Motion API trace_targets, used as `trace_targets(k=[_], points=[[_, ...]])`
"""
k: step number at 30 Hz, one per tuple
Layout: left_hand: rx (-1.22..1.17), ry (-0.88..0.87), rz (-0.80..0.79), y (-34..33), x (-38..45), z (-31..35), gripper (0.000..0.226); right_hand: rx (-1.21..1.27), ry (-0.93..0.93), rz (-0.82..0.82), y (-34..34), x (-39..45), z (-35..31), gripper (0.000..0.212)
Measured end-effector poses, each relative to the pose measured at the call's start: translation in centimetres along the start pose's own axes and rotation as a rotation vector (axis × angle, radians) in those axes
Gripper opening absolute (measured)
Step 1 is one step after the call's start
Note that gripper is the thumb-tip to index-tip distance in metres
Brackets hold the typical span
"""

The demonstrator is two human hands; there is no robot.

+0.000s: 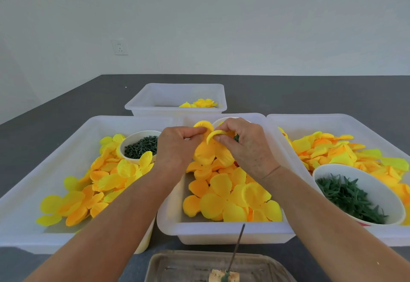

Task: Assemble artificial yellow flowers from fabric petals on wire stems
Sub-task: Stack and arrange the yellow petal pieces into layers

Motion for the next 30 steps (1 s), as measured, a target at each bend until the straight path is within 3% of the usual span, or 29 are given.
trace_targets(k=[10,14,18,23,30], points=[[-0.169,0.127,0.1,1.0,0.0,-1.0,0.025,-0.008,0.265,0.044,-0.4,-0.6,-2.6,0.006],[-0.254,0.162,0.126,1.4,-0.1,-1.3,0.017,-0.031,0.303,0.049,-0.5,-0.6,-2.9,0.017],[-0.448,0.255,0.098,1.6,0.2,-1.9,0.017,0.202,0.131,0.13,0.3,-0.3,-1.5,0.01],[-0.317,0.211,0.071,1.4,-0.2,-1.3,0.021,0.428,-0.227,0.275,1.9,-0.4,2.7,0.017],[-0.131,0.105,0.059,1.1,0.0,-0.7,0.023,0.588,-0.293,0.279,1.5,-0.6,3.9,0.019]])
Point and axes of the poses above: each hand's wrist, its own x-axis towards the middle knuckle, its own y-axis out of the back of the hand, z = x × y, the point moved 7 cm from there along x, towards the middle knuckle, and after that the axes turned 12 degrees about -z, right-handed, at the moved point
